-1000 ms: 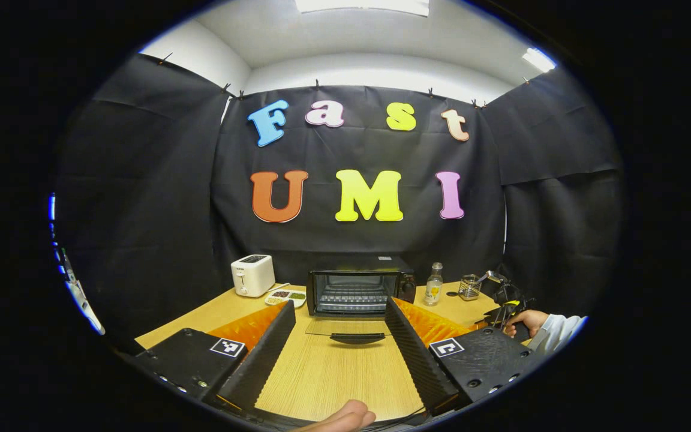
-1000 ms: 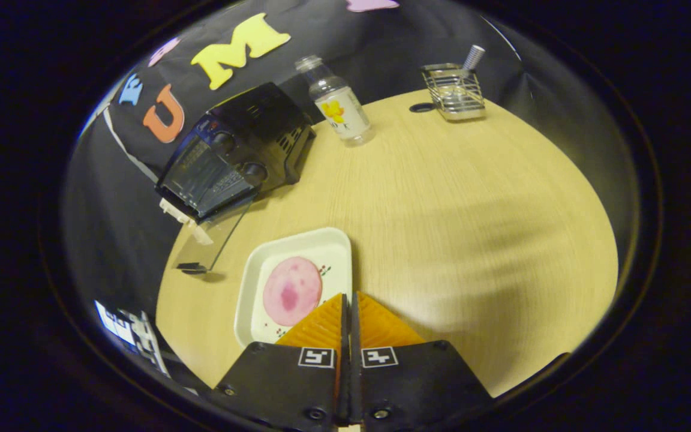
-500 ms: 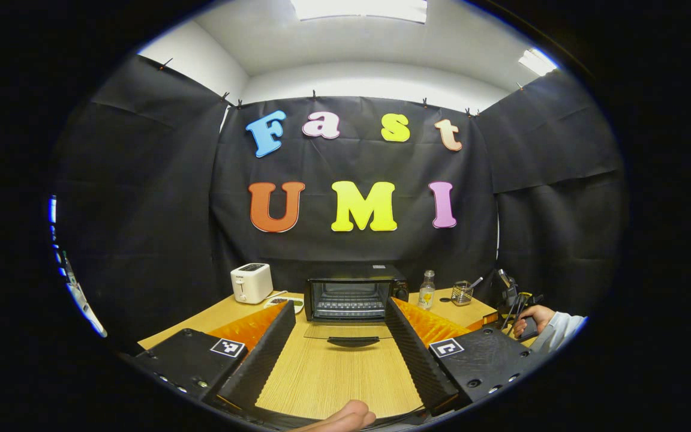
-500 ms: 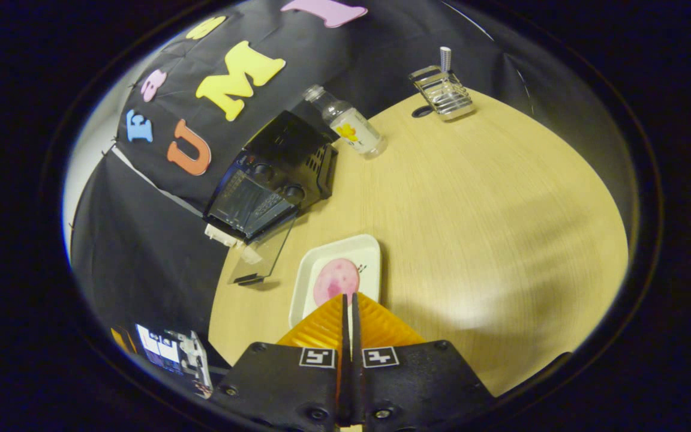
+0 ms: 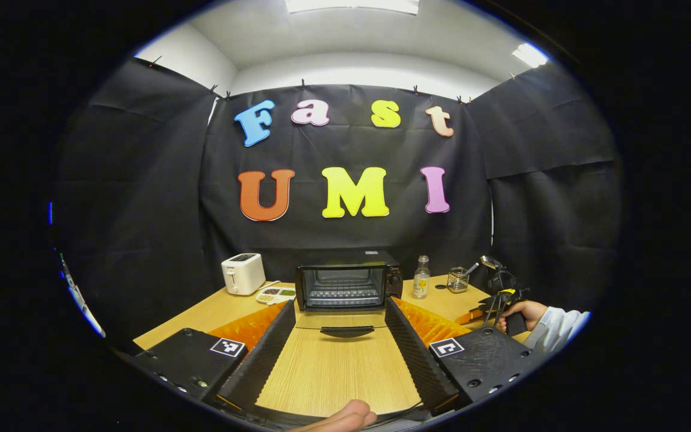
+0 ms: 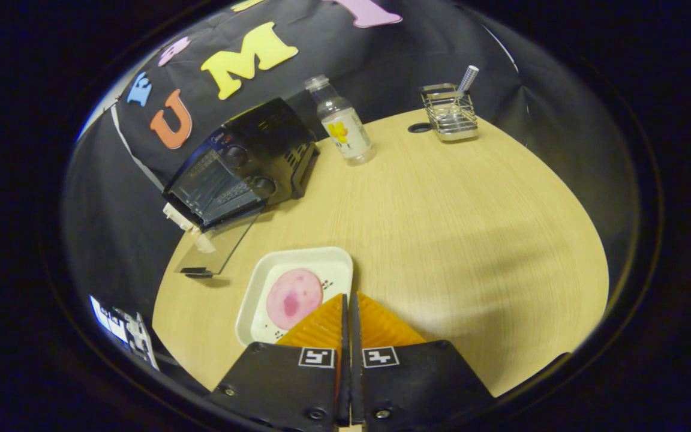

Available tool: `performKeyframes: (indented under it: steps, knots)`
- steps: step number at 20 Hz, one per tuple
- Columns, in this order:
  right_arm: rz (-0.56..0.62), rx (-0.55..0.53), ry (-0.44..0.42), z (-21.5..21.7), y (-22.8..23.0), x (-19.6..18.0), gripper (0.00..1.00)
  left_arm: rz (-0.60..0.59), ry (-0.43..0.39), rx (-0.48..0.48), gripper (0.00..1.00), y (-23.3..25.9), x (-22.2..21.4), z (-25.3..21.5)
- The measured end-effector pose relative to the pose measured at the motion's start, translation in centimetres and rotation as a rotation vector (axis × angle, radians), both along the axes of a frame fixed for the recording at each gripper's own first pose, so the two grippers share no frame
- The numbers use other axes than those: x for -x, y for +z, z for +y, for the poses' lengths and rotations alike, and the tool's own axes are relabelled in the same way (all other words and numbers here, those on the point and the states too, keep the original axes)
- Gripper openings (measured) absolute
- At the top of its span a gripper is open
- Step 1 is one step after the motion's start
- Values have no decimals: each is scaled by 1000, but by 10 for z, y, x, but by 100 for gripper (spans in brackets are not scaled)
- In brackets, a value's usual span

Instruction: Open the electric oven with the left hand, put the food in, and close the electric oven.

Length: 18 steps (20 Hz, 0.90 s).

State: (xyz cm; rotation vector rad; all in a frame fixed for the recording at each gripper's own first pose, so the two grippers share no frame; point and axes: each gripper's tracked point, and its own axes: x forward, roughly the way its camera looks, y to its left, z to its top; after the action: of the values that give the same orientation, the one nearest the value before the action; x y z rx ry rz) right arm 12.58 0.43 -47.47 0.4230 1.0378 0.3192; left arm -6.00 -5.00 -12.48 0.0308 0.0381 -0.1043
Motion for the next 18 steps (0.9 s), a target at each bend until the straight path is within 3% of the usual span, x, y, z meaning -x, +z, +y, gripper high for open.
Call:
performKeyframes:
  steps: [7,11,12,13,18]
  knots:
    - [40,18,16,7,-10,-1,6,-3,-17,-9,96,-2,2,-4]
    - [27,63,120,15,-18,2,10,9,-13,-15,96,-6,0,-4]
    - [36,50,107,15,-19,1,10,12,-14,-14,96,-8,0,-5]
    - [69,22,85,16,-21,1,4,16,-13,-15,96,-9,-2,-6]
    - [212,-220,-20,18,-16,4,4,24,-8,-43,96,-12,-1,-5]
